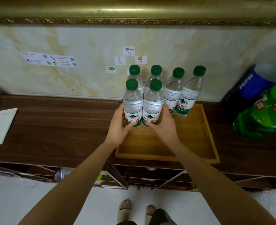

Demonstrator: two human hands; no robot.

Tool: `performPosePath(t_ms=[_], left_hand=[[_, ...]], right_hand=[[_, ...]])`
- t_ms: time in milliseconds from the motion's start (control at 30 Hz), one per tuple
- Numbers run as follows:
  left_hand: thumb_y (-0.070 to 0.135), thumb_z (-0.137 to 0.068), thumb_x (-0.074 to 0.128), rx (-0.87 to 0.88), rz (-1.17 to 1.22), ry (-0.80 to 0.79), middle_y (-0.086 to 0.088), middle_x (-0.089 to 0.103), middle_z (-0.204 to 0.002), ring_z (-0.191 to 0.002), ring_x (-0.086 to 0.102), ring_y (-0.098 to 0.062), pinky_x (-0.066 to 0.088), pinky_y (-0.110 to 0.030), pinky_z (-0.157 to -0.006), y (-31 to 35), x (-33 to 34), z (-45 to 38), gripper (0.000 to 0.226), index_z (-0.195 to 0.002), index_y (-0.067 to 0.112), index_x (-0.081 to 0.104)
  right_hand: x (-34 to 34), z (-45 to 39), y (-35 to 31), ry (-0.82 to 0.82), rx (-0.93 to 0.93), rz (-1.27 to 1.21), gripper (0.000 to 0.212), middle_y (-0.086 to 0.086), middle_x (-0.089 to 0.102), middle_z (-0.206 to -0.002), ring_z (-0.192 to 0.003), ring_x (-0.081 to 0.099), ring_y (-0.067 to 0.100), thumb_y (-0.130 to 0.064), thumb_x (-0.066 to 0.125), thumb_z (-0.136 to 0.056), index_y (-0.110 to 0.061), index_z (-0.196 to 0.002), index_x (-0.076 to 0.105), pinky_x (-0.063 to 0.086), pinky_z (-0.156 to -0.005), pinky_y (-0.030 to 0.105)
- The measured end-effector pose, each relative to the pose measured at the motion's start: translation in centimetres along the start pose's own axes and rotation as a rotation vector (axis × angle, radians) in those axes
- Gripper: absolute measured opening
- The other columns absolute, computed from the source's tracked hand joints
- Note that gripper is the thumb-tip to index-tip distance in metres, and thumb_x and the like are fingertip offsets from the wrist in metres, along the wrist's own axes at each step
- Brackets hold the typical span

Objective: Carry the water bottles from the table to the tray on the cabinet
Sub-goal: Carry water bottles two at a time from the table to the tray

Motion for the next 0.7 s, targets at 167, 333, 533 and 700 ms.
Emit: performPosePath(t_ms=[167,333,533,700], left_hand=[[0.026,-0.086,0.070,-0.013,-0.200,0.003,0.008,0.045,-0.143,-0.133,0.042,-0.009,0.039,-0.038,-0.110,0.5,-0.2,0.6,0.070,-0.145,0.030,0.033],[0.040,-0.092,0.057,-0.025,-0.737,-0.041,-0.002,0.046,-0.139,-0.128,0.043,-0.023,0.043,-0.040,-0.102,0.6,-2.8,2.7,0.050,-0.137,0.021,0.047],[0.040,-0.093,0.054,-0.290,-0.945,-0.175,-0.004,0.047,-0.136,-0.128,0.044,-0.027,0.036,-0.040,-0.104,-0.9,-8.3,8.2,0.046,-0.135,0.022,0.049],[0.037,-0.090,0.053,-0.453,-1.057,-0.036,-0.006,0.052,-0.126,-0.119,0.050,-0.030,0.044,-0.041,-0.095,-1.8,-16.0,15.9,0.039,-0.125,0.019,0.054]], right_hand=[[0.0,0.4,0.2,-0.059,-0.020,0.028,0.071,-0.007,0.057,-0.129,-0.119,0.055,0.012,-0.033,0.081,-0.072,-0.029,-0.127,0.036,0.050,-0.097,0.040],[-1.7,2.0,1.5,-0.231,-0.031,0.373,0.025,-0.011,0.059,-0.100,-0.091,0.062,0.009,-0.026,0.064,-0.089,-0.021,-0.110,0.052,0.049,-0.067,0.017],[1.3,5.0,-4.5,-0.379,-0.267,0.451,0.020,-0.003,0.064,-0.099,-0.089,0.063,0.018,-0.023,0.058,-0.092,-0.018,-0.110,0.055,0.054,-0.077,0.037],[8.5,10.0,-12.2,-0.434,-0.607,0.578,0.027,0.002,0.058,-0.110,-0.101,0.060,0.025,-0.031,0.052,-0.094,-0.019,-0.118,0.050,0.040,-0.069,0.033]])
Point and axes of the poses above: each hand's wrist, its own z-axis away from the middle knuckle, its own x-axis out of the palm, y = z × x, the point moved 5 cm from there along -z, towards the middle knuckle
